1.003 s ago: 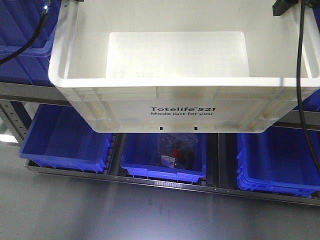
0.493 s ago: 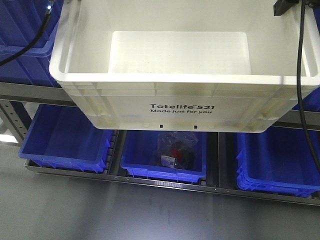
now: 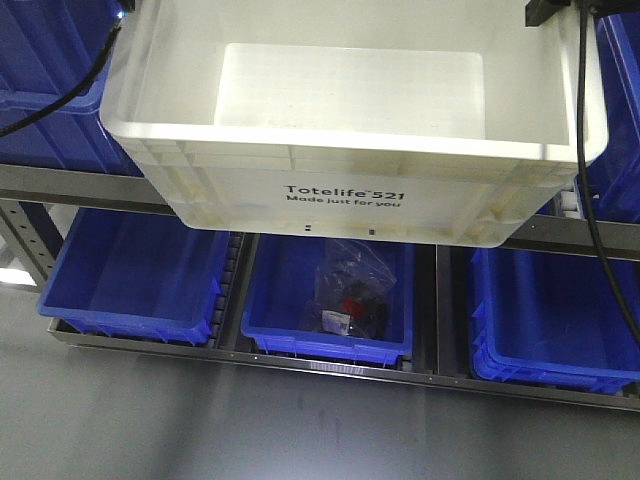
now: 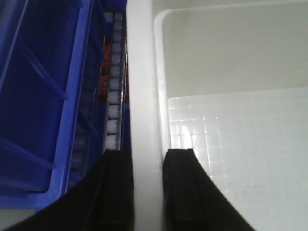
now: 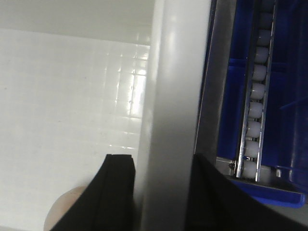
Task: Place moving items into box and shelve
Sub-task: 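Raise the tote with both grippers above the upper shelf rail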
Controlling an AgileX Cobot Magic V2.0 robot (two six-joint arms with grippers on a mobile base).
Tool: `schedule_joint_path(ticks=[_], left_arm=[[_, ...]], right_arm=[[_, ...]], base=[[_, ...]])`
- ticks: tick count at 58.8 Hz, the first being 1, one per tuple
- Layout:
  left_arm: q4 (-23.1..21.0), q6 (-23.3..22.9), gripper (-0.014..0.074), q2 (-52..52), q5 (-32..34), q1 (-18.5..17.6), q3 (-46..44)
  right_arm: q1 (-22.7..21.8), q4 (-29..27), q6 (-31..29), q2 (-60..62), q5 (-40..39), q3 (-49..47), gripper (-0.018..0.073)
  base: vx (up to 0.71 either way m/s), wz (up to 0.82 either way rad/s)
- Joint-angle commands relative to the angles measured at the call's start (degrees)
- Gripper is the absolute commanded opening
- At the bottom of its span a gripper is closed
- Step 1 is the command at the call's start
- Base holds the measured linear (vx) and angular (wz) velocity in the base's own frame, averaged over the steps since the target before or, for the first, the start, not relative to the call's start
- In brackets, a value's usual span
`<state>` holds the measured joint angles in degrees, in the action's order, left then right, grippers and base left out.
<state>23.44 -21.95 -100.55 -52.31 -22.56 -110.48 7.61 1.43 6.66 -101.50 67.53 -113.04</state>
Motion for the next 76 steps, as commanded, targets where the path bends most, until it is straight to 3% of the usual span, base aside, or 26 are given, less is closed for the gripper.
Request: schedule_joint_path(ticks=[1, 16, 24, 36, 53, 76], left_arm=[[7.9, -1.0, 0.0002, 2.73, 8.55, 0.93, -2.2], [8.84, -3.34, 0.0002, 0.48, 13.52, 0.93, -2.2], [11.76, -3.94, 0.0002, -1.08, 13.9, 0.93, -2.2], [18.85, -10.6, 0.0002, -2.14, 15.27, 1.29, -2.2], [18.31, -13.57, 0.0002, -2.73, 20.18, 4.25, -2.2], [18.31, -13.62, 0.0002, -6.25, 25.26, 4.3, -2.2]], right_arm=[[-0.82, 2.83, -0.94, 3.29, -7.63, -2.26, -0.0004], [-0.82, 3.61, -0.94, 1.47, -10.26, -2.1, -0.0004], [-0.82, 3.61, -0.94, 0.63, -12.59, -2.1, -0.0004], [-0.82, 5.53, -0.63, 0.25, -16.53, -2.1, -0.0004], [-0.82, 8.37, 1.88, -0.83, -20.41, -2.1, -0.0004], [-0.82, 9.14, 2.31, -4.59, -22.22, -2.1, -0.0004]], base=[[0.0, 0.0], [0.0, 0.0], [0.0, 0.0], [0.0, 0.0], [0.0, 0.0], [0.0, 0.0]])
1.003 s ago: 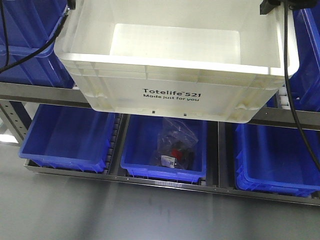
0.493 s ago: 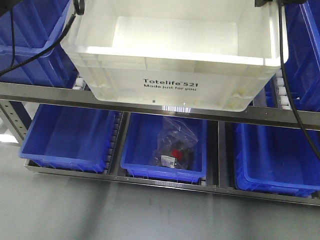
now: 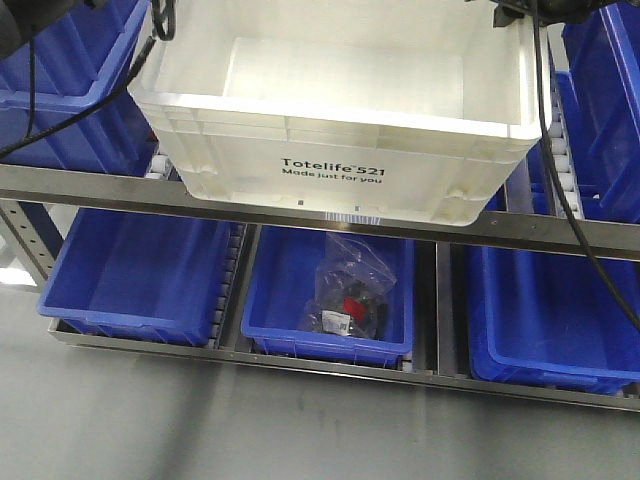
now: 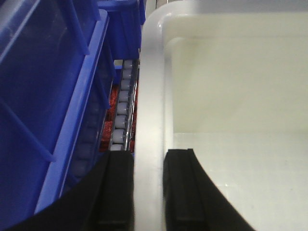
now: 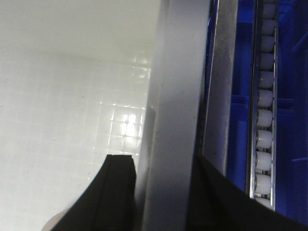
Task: Place moving items into box and shelve
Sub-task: 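Raise the tote with both grippers above the upper shelf rail, then push the tote with both grippers forward onto the upper roller shelf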
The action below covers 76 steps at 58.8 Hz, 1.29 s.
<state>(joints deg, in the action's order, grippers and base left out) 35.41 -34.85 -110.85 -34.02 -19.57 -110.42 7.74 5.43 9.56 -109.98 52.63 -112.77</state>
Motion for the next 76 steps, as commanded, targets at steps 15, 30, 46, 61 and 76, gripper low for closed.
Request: schedule_joint_path(ticks=[15, 30, 46, 61, 76], left_arm=[[6.4, -3.89, 0.0002, 2.01, 12.29, 1.31, -2.26], [6.45, -3.89, 0.0002, 0.37, 15.09, 1.31, -2.48], [6.5, -3.82, 0.0002, -3.0, 15.2, 1.31, -5.9], [6.81, -3.83, 0.0002, -5.39, 17.44, 1.94, -10.26], [6.4, -3.83, 0.0002, -7.97, 19.47, 2.61, -12.46]], right_arm=[[-0.96, 6.56, -0.59, 3.59, -12.64, -2.37, -0.0004], [-1.06, 9.93, 2.08, 2.9, -16.06, -2.37, -0.0004], [-1.06, 11.44, 3.46, -0.21, -16.36, -2.37, -0.0002], [-1.06, 12.47, 3.9, -1.16, -19.25, -2.37, -0.0002], [-2.02, 12.67, 6.07, -1.55, -25.36, -2.37, -0.0002]], base=[[0.0, 0.0], [0.0, 0.0], [0.0, 0.0], [0.0, 0.0], [0.0, 0.0]])
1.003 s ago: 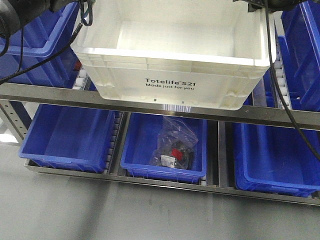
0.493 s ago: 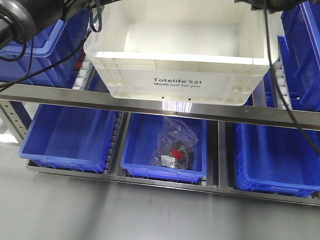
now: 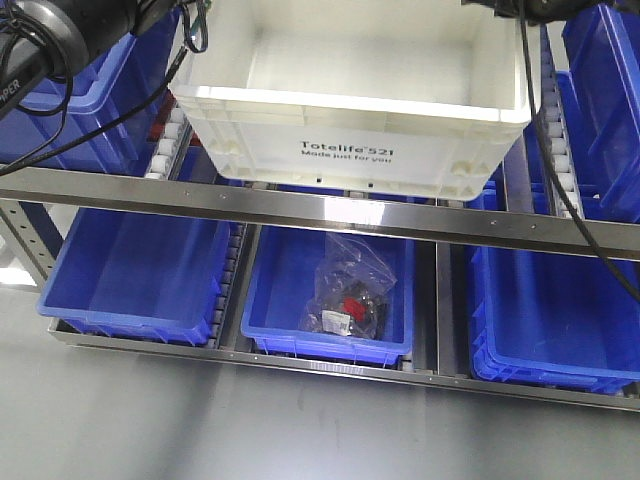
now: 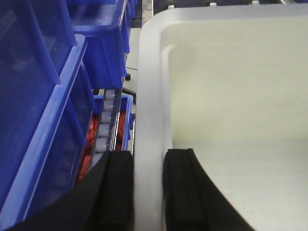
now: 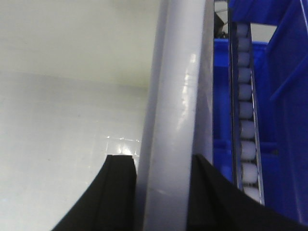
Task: Place moving items into box and shelve
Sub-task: 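Push the tote with both grippers forward onto the upper roller shelf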
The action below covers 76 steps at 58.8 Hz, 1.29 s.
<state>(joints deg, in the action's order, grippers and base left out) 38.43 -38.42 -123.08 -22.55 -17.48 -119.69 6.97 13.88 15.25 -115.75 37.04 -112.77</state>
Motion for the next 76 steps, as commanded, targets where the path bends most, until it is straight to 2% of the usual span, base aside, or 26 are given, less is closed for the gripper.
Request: schedule_joint_path(ticks=[1, 14, 33, 54, 61, 67, 76], left_arm=[[3.38, -0.26, 0.0002, 4.02, 8.33, 0.51, -3.19], [3.43, -0.26, 0.0002, 1.64, 11.2, 0.51, -3.25], [3.37, -0.69, 0.0002, 0.55, 14.77, 2.37, -3.19], [3.02, -0.73, 0.0006, 0.55, 17.12, 2.5, -3.19], [0.09, -0.73, 0.0029, 0.55, 16.85, 2.5, -3.19], [-1.32, -0.68, 0.0082, 0.55, 16.45, 2.5, -3.19], [-1.4, -0.68, 0.0247, 0.55, 15.09, 2.5, -3.19]], right_arm=[[-1.39, 4.27, 0.58, 4.22, -10.26, -2.37, -0.0002], [-2.97, 4.18, 0.8, 2.29, -11.78, -2.37, -0.0002], [-2.98, 4.02, 0.75, 0.76, -13.85, -2.37, -0.0002], [-3.02, 4.02, 0.54, 0.71, -13.39, -2.37, 0.0015], [-3.02, 4.14, 0.27, 0.71, -13.27, -2.37, 0.0061], [-3.02, 4.14, 0.27, 0.71, -13.27, -2.37, 0.0134], [-3.02, 4.18, 0.32, 0.71, -11.75, -2.37, 0.0293]], base=[[0.0, 0.0], [0.0, 0.0], [0.0, 0.0], [0.0, 0.0], [0.0, 0.0], [0.0, 0.0], [0.0, 0.0]])
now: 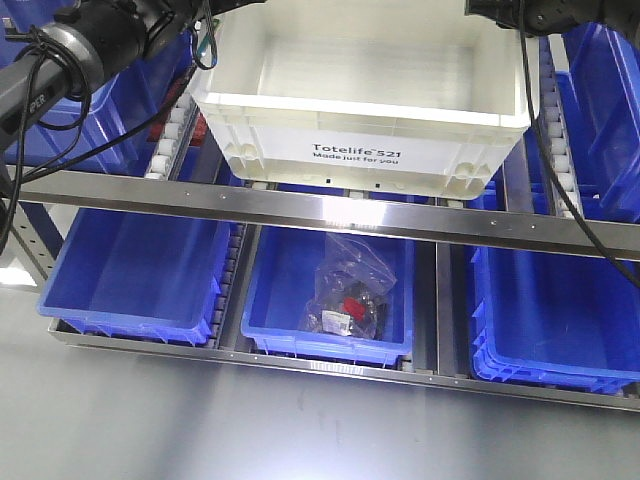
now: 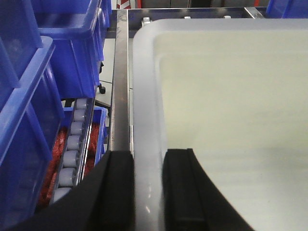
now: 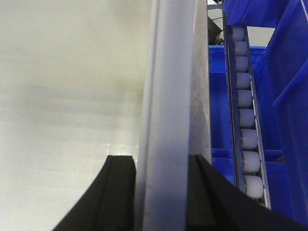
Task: Place moving items into box and shelve
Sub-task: 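Push the tote with both grippers forward onto the upper roller shelf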
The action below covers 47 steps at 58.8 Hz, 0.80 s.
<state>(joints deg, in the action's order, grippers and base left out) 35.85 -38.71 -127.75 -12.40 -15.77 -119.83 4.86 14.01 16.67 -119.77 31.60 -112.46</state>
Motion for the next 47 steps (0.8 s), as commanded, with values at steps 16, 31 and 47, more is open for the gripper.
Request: schedule_joint_path(ticks=[16, 31, 47], left_arm=[[0.75, -0.39, 0.0574, 5.22, 1.79, 0.8, -3.05], [0.75, -0.39, 0.0587, 5.99, -2.41, 0.8, -3.05], [0.75, -0.34, 0.0441, 8.1, -4.96, 0.8, -3.05]], right_arm=[[-0.92, 4.13, -0.84, 4.73, -5.73, -2.68, 0.0473], [-0.92, 4.67, -0.84, 5.29, -3.19, -2.68, 0.0451], [-0.92, 7.53, -0.84, 8.62, 0.17, -2.68, 0.0183]], base=[[0.0, 0.0], [0.0, 0.0], [0.0, 0.0]])
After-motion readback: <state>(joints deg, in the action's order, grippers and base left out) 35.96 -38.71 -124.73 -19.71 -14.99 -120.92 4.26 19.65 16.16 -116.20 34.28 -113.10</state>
